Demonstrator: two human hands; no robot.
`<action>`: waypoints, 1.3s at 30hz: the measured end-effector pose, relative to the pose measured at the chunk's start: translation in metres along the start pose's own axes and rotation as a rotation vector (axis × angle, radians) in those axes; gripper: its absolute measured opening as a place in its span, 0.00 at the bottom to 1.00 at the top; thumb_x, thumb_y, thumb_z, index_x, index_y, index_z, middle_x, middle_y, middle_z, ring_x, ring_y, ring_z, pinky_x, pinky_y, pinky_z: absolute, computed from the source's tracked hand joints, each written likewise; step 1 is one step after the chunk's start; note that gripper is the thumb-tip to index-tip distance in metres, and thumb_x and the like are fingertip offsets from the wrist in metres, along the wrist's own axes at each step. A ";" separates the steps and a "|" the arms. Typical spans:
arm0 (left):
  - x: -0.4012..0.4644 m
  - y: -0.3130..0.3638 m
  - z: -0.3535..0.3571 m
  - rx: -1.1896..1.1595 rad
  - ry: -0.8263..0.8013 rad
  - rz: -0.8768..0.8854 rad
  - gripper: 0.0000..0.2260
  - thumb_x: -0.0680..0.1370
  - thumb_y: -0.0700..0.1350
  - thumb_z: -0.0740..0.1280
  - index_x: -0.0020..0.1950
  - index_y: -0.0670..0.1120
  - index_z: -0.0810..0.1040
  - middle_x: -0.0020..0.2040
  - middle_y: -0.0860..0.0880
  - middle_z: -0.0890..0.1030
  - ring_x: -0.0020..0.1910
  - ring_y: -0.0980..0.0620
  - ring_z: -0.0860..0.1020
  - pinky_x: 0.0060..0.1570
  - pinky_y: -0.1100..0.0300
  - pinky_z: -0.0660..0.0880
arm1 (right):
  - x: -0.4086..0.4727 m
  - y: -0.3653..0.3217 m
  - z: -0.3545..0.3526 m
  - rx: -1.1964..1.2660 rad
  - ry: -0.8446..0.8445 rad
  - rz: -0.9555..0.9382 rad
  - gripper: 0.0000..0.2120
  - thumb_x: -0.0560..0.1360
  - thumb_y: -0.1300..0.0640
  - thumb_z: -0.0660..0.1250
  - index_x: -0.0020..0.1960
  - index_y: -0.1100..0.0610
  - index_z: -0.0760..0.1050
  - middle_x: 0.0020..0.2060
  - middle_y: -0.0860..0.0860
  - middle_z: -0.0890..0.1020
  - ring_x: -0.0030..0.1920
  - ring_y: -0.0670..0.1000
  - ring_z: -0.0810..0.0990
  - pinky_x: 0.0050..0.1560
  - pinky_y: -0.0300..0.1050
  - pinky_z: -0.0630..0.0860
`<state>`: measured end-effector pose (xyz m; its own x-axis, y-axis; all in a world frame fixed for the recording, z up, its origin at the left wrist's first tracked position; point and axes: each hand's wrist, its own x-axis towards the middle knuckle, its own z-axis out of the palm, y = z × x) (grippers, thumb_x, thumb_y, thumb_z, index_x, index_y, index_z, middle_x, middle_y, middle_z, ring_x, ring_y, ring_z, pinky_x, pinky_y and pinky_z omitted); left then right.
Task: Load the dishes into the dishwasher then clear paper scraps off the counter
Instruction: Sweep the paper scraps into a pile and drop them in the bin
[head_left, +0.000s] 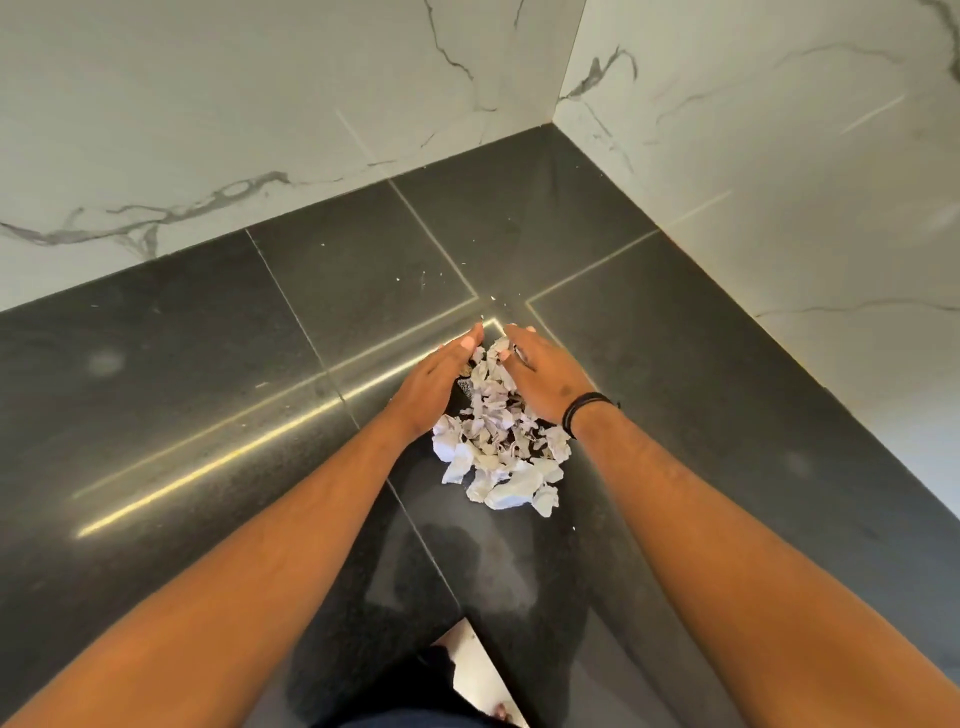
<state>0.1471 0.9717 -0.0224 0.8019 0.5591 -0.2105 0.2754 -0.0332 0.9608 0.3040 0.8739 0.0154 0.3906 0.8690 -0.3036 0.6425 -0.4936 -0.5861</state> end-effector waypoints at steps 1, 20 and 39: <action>-0.004 0.000 -0.001 -0.050 0.012 -0.008 0.26 0.83 0.62 0.52 0.78 0.52 0.68 0.76 0.58 0.70 0.75 0.63 0.66 0.79 0.50 0.58 | -0.008 0.000 0.001 0.009 -0.008 -0.010 0.22 0.85 0.49 0.54 0.78 0.50 0.61 0.76 0.54 0.65 0.76 0.54 0.65 0.72 0.48 0.61; -0.047 -0.007 0.075 0.312 0.326 0.125 0.28 0.82 0.58 0.48 0.78 0.46 0.69 0.77 0.50 0.70 0.78 0.56 0.62 0.79 0.50 0.54 | -0.075 0.006 0.092 0.105 0.473 0.104 0.32 0.81 0.42 0.40 0.80 0.55 0.55 0.79 0.50 0.59 0.80 0.46 0.50 0.80 0.50 0.46; -0.024 0.091 0.072 -1.294 0.421 -0.207 0.11 0.80 0.45 0.64 0.53 0.39 0.82 0.47 0.40 0.83 0.48 0.42 0.83 0.61 0.44 0.78 | -0.047 -0.046 0.025 1.818 0.792 0.253 0.15 0.74 0.59 0.70 0.55 0.69 0.80 0.50 0.63 0.84 0.54 0.62 0.83 0.59 0.56 0.80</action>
<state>0.1909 0.8950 0.0569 0.5235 0.6736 -0.5218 -0.5023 0.7386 0.4495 0.2394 0.8561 0.0375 0.8270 0.3408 -0.4472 -0.5618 0.4688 -0.6816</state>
